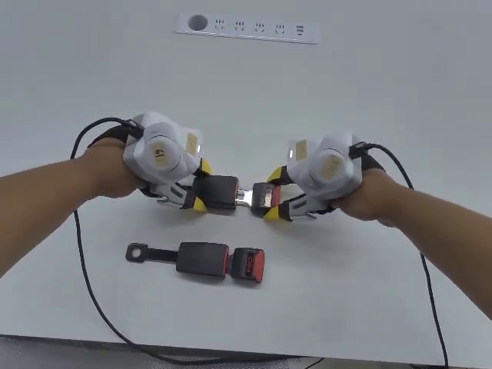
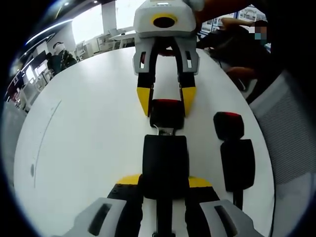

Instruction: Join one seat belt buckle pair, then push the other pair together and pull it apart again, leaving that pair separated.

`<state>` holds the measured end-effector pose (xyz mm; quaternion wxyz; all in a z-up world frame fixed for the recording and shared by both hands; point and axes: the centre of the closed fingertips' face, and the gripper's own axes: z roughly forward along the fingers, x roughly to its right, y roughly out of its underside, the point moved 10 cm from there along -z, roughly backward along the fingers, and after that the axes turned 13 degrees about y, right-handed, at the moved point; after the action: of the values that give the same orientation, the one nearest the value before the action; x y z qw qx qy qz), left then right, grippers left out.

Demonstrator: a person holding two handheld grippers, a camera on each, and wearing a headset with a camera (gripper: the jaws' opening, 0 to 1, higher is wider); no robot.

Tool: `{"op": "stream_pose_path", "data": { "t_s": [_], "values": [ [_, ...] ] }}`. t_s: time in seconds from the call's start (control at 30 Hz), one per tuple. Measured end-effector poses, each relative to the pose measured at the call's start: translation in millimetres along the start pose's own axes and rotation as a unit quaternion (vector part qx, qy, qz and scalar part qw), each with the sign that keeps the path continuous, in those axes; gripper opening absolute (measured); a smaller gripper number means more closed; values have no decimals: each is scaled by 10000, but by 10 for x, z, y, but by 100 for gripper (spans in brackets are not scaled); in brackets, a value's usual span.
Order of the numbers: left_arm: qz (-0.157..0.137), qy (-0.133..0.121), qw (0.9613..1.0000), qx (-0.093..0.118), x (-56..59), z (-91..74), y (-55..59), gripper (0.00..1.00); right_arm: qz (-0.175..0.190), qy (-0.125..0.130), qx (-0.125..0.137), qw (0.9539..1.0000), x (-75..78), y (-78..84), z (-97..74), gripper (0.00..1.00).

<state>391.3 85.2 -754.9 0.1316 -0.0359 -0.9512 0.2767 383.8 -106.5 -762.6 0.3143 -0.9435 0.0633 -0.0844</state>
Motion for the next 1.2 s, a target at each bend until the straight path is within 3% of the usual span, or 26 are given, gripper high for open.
{"op": "stream_pose_path", "data": {
  "t_s": [0.2,0.43,1.2],
  "values": [
    [35,29,9999,-123,-7,7,-23,33,0,13,-41,10000,-6,-28,15,32],
    [-32,-27,10000,-57,4,10,-22,33,185,21,-81,9998,-5,-35,27,32],
    [63,39,9997,-233,2,12,-46,32,121,-3,-296,9995,-19,-195,125,31]
  ]
}}
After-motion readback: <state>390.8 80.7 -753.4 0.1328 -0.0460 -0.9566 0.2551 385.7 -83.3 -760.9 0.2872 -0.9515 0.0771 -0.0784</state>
